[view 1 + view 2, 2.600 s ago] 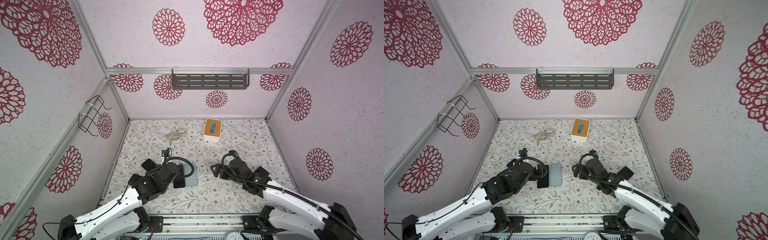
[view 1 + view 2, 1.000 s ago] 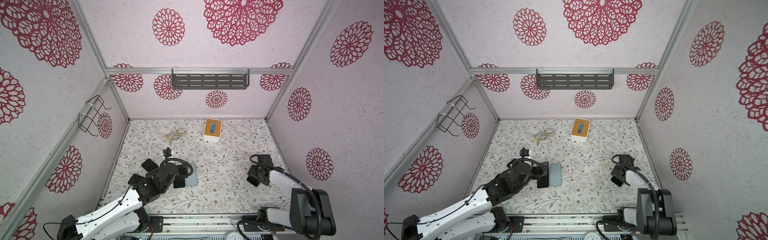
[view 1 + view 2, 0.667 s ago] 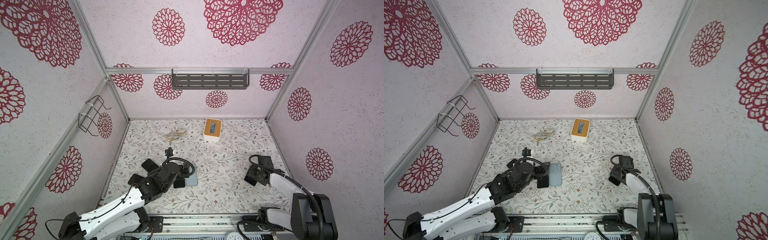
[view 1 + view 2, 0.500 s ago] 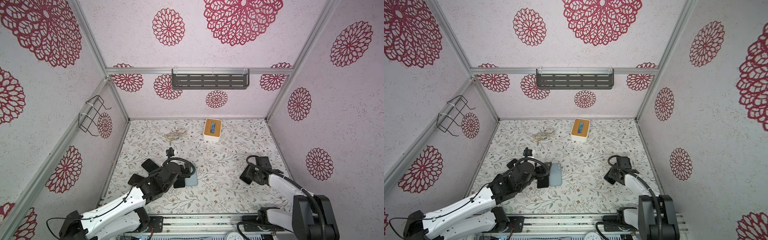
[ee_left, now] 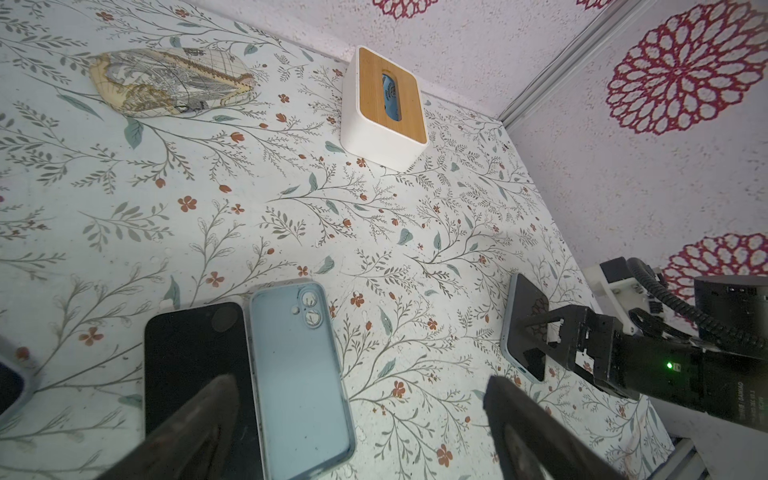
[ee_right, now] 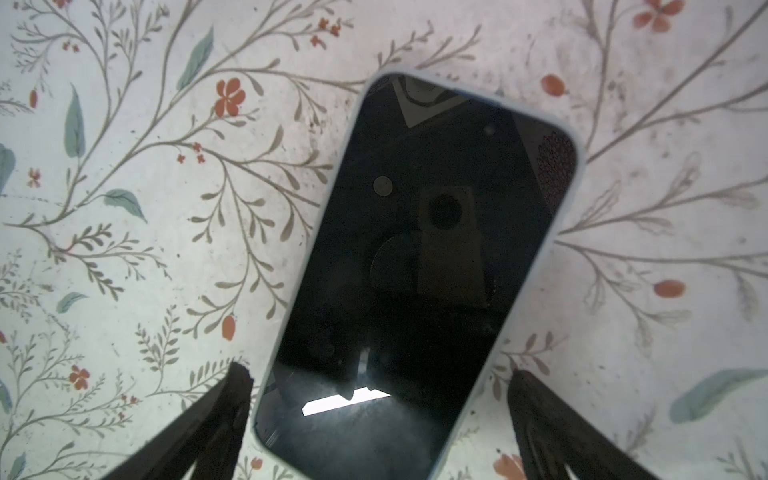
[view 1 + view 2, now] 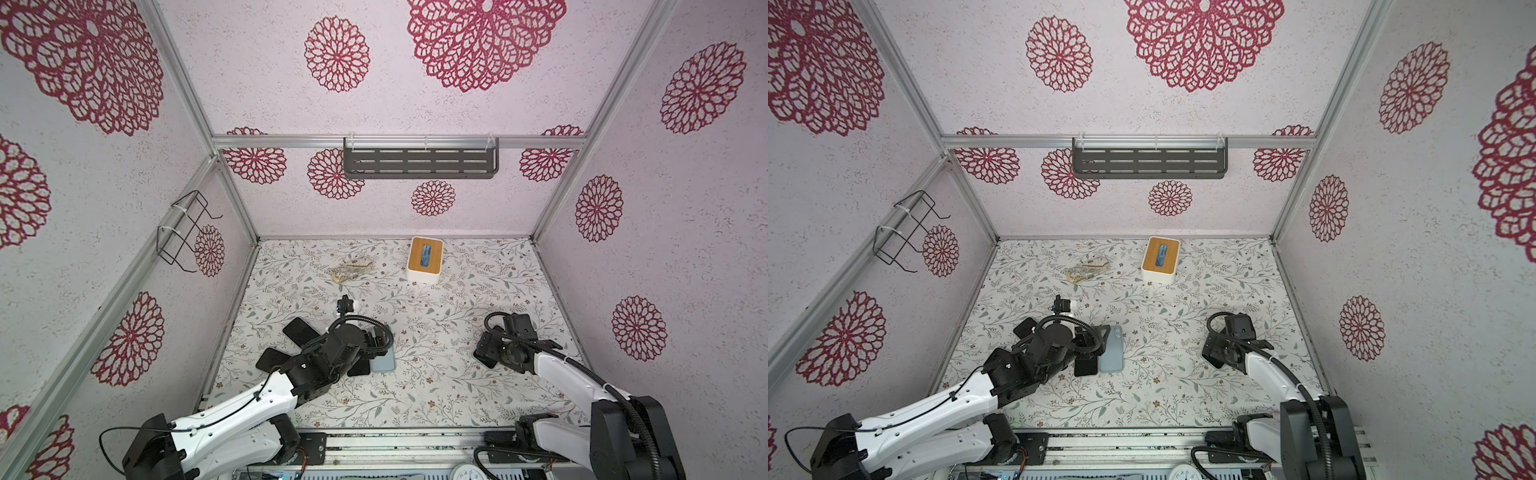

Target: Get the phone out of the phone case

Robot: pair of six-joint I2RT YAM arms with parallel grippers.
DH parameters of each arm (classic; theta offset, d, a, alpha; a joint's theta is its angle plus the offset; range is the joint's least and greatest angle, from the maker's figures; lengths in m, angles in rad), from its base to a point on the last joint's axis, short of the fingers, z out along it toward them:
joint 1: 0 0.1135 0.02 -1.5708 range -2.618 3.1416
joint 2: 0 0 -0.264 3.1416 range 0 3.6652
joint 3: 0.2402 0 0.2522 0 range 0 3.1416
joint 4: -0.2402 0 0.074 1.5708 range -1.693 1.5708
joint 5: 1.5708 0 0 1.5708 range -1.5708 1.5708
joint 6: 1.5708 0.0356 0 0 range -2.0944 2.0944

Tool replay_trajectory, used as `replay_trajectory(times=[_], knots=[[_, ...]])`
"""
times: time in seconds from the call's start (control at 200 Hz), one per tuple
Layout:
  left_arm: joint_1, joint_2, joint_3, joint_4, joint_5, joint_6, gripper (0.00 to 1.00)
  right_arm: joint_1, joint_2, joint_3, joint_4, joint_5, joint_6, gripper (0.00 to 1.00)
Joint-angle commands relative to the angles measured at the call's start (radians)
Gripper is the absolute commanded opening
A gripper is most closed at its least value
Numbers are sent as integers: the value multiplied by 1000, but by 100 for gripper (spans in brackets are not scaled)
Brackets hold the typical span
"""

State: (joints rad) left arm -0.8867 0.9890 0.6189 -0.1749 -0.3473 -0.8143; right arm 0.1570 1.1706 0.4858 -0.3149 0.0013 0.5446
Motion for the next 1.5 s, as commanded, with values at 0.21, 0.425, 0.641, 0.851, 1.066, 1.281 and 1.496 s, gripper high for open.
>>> replay_trajectory(times=[0.21, 0.425, 0.641, 0.851, 1.066, 1.281, 1.496], knots=[[17, 11, 4, 31, 2, 14, 97, 58, 135, 64, -50, 92, 101, 99], [18, -2, -18, 40, -4, 32, 97, 100, 255, 117, -53, 144, 133, 99], [23, -21, -37, 46, 8, 44, 97, 120, 291, 102, -61, 186, 147, 99], [28, -15, -41, 72, 29, 38, 97, 150, 294, 104, -74, 185, 148, 97], [29, 23, -34, 153, 124, -8, 97, 185, 274, 117, -62, 164, 130, 87], [30, 73, -34, 231, 171, -51, 97, 231, 228, 108, -24, 140, 61, 77], [31, 152, -42, 332, 223, -96, 97, 270, 164, 97, 19, 90, -39, 66]])
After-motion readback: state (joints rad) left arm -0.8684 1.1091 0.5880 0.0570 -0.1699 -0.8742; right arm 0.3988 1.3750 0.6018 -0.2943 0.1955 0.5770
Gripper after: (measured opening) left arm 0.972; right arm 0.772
